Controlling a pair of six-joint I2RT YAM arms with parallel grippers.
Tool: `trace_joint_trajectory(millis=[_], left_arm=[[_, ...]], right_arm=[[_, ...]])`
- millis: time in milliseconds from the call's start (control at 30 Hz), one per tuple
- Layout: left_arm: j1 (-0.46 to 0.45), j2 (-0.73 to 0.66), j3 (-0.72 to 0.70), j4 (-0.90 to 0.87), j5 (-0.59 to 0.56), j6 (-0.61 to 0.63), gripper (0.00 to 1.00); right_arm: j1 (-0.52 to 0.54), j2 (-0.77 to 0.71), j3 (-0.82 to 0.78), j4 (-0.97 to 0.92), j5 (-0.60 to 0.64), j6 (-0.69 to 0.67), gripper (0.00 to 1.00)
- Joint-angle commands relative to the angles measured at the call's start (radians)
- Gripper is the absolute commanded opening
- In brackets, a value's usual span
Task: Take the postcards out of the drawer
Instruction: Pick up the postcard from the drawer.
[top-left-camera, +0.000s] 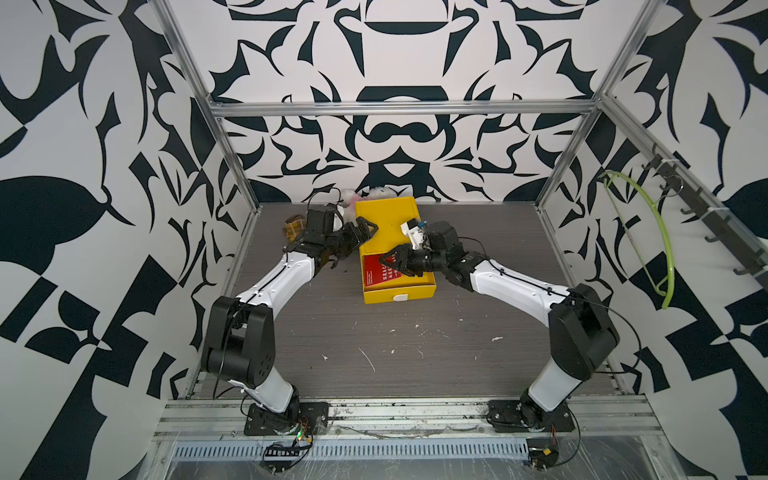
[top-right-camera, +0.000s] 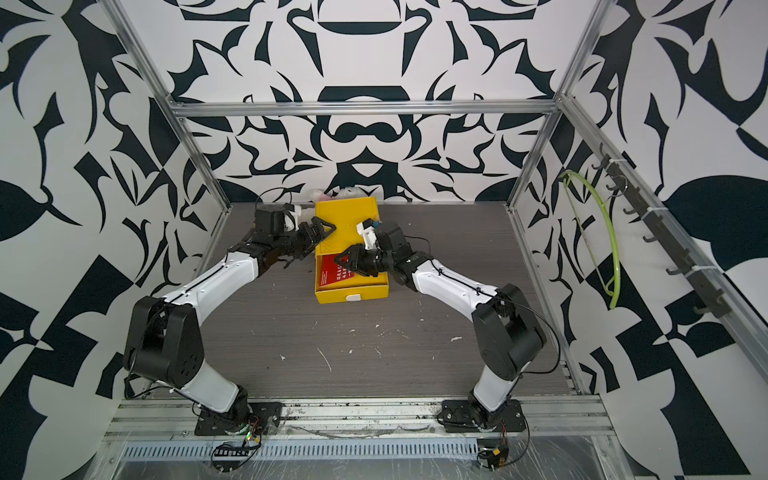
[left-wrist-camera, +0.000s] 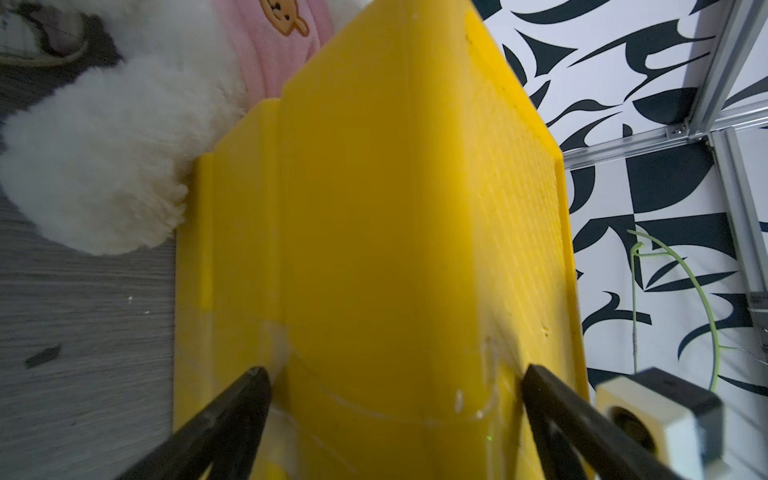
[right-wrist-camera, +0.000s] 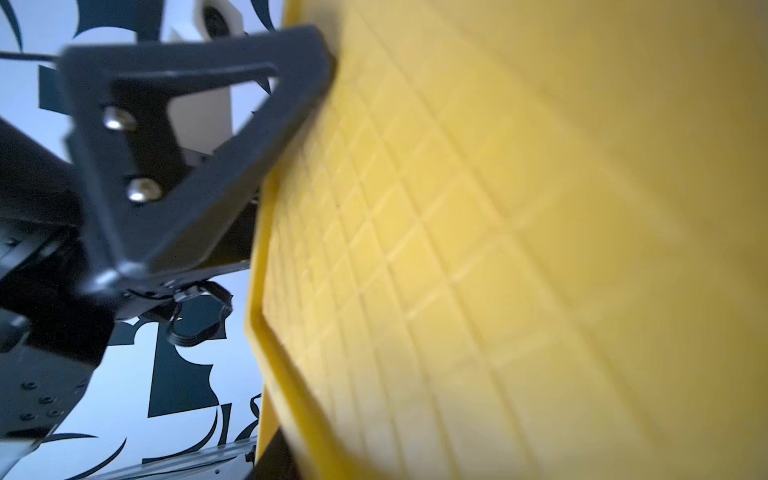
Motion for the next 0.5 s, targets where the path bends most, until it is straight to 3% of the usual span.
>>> trace_joint_trajectory(millis=[0, 233, 367, 467], left_arm=[[-0.022, 0.017, -0.034, -0.104, 0.053, 0.007, 0.99], [-0.022, 0.024, -0.03, -0.101, 0.053, 0.005, 0.99], [-0.022, 0.019, -0.035, -0.101, 0.051, 0.005, 0.99], [-0.022, 0.016, -0.038, -0.101, 0.048, 0.006, 0.99]], right_arm=[[0.008, -0.018, 0.077, -0.169, 0.08, -0.076, 0.37], [0.009, -0.043, 0.07, -0.191, 0.1, -0.084, 0.19], [0.007, -0.052, 0.074, -0.194, 0.1, -0.073, 0.04], [0.002, -0.062, 0.079, -0.195, 0.097, -0.036, 0.0]])
